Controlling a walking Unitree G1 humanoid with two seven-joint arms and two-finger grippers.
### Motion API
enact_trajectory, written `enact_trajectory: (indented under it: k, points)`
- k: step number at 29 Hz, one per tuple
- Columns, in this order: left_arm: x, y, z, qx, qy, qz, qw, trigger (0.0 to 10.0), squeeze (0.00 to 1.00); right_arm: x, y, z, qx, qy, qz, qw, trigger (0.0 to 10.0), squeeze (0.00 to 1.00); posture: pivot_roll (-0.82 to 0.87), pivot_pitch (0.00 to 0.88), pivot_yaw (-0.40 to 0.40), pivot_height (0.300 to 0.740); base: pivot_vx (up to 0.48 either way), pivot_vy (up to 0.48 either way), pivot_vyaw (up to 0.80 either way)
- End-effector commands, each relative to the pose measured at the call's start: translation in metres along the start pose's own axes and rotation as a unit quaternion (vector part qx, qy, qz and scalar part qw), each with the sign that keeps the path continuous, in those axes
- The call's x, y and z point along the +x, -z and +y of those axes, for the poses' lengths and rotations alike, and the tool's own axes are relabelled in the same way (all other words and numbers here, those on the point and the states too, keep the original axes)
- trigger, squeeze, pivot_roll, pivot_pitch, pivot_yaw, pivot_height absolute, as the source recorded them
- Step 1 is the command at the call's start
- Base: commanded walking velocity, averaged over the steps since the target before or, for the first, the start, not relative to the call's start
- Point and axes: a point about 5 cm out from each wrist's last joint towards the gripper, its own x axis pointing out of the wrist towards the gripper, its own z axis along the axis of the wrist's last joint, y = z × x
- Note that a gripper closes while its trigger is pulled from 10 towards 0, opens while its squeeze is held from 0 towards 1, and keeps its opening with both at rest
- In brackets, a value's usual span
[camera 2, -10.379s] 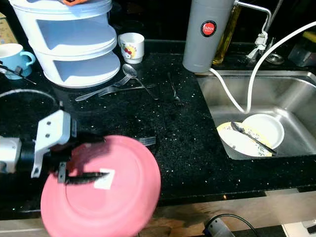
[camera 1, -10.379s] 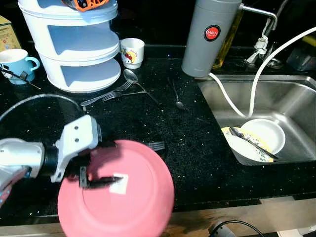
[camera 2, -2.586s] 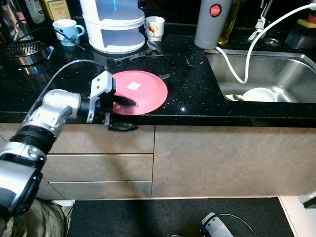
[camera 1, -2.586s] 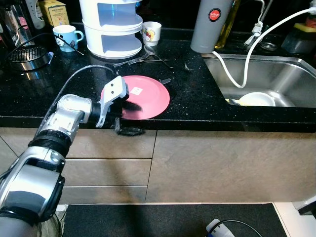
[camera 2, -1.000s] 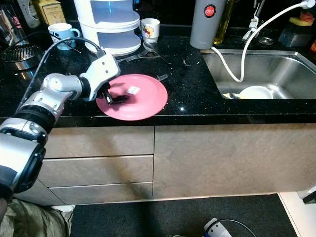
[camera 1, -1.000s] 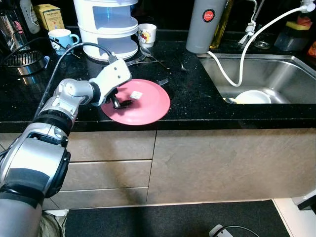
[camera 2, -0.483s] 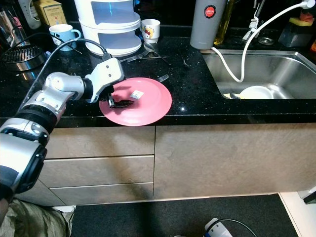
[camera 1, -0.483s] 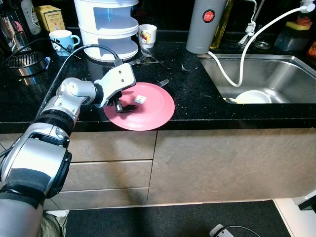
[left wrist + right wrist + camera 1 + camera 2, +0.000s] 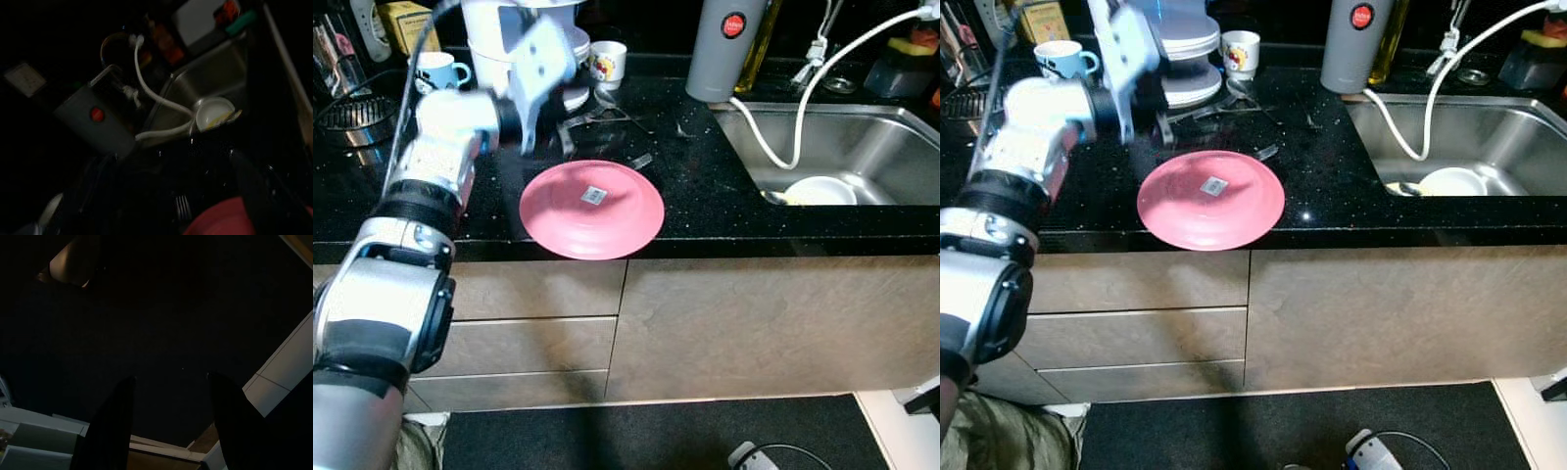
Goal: Kitchen organization
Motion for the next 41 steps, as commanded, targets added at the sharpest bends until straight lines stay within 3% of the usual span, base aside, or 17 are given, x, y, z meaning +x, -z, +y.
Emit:
enact_trajectory:
  k: [1,2,4,5,6,7,8,10,12,20,23,26,29,35,41]
  points:
    - [-0.002,0.003,-0.008,0.019,0.011,0.011,1.0,10.0,0.0,0.0,0.001,0.0,0.003,-0.001,0.0,1.0,10.0,0.0,-0.05,0.029,-0.019,0.74,0.0,0.0,0.0]
    - [-0.002,0.003,-0.008,0.019,0.011,0.011,1.0,10.0,0.0,0.0,0.001,0.0,0.003,-0.001,0.0,1.0,10.0,0.0,-0.05,0.029,-0.019,0.74,0.0,0.0,0.0]
    - [-0.002,0.008,-0.028,0.078,0.039,0.046,0.995,10.0,0.0,0.0,0.0,0.0,0.002,-0.002,0.0,1.0,10.0,0.0,-0.04,0.03,-0.024,0.74,0.0,0.0,0.0]
    - [-0.002,0.008,-0.028,0.078,0.039,0.046,0.995,10.0,0.0,0.0,0.0,0.0,0.002,-0.002,0.0,1.0,10.0,0.0,-0.04,0.03,-0.024,0.74,0.0,0.0,0.0]
    - [-0.002,0.012,-0.039,0.102,0.055,0.062,0.991,10.0,0.0,0.0,0.0,0.0,0.001,-0.002,0.0,1.0,10.0,0.0,-0.04,0.03,-0.023,0.74,0.0,0.0,0.0]
    - [-0.004,0.02,-0.063,0.139,0.086,0.091,0.982,10.0,0.0,0.0,0.0,0.0,0.0,-0.003,-0.001,1.0,10.0,0.0,-0.02,0.03,-0.023,0.74,0.0,0.0,0.0]
    - [-0.004,0.02,-0.063,0.139,0.086,0.091,0.982,10.0,0.0,0.0,0.0,0.0,0.0,-0.003,-0.001,1.0,10.0,0.0,-0.02,0.03,-0.023,0.74,0.0,0.0,0.0]
    - [-0.007,0.025,-0.083,0.154,0.106,0.105,0.977,10.0,0.0,0.0,-0.001,0.001,-0.002,-0.005,-0.001,1.0,10.0,0.0,-0.01,0.032,-0.026,0.74,0.0,0.0,0.0]
    - [-0.008,0.019,-0.1,0.154,0.094,0.094,0.979,10.0,0.0,0.0,-0.002,0.001,-0.004,-0.006,-0.001,1.0,10.0,0.0,0.0,0.03,-0.027,0.74,0.0,0.0,0.0]
    - [-0.012,0.001,-0.107,0.2,0.037,0.089,0.975,10.0,0.0,0.0,-0.003,0.001,-0.008,-0.009,-0.003,1.0,10.0,0.0,0.01,0.03,-0.027,0.74,0.0,0.0,0.0]
    - [-0.016,0.006,-0.12,0.208,0.057,0.117,0.969,10.0,0.0,0.0,-0.004,0.001,-0.008,-0.009,-0.004,1.0,10.0,0.0,0.01,0.03,-0.025,0.74,0.0,0.0,0.0]
    - [-0.025,0.025,-0.146,0.192,0.09,0.16,0.964,10.0,0.0,0.0,-0.004,0.001,-0.007,-0.009,-0.004,1.0,10.0,0.0,0.01,0.029,-0.02,0.74,0.0,0.0,0.0]
    - [-0.028,0.036,-0.156,0.192,0.093,0.182,0.96,10.0,0.0,0.001,-0.005,0.001,-0.005,-0.009,-0.004,1.0,10.0,0.0,0.01,0.027,-0.02,0.74,0.0,0.0,0.0]
    - [-0.029,0.042,-0.161,0.203,0.081,0.202,0.955,10.0,0.0,0.0,-0.005,0.001,-0.004,-0.009,-0.005,1.0,10.0,0.0,0.01,0.022,-0.02,0.74,0.0,0.0,0.0]
    - [-0.035,0.054,-0.161,0.247,0.057,0.253,0.933,10.0,0.0,0.0,-0.006,0.0,-0.005,-0.007,-0.006,1.0,10.0,0.0,0.01,0.017,-0.025,0.74,0.0,0.0,0.0]
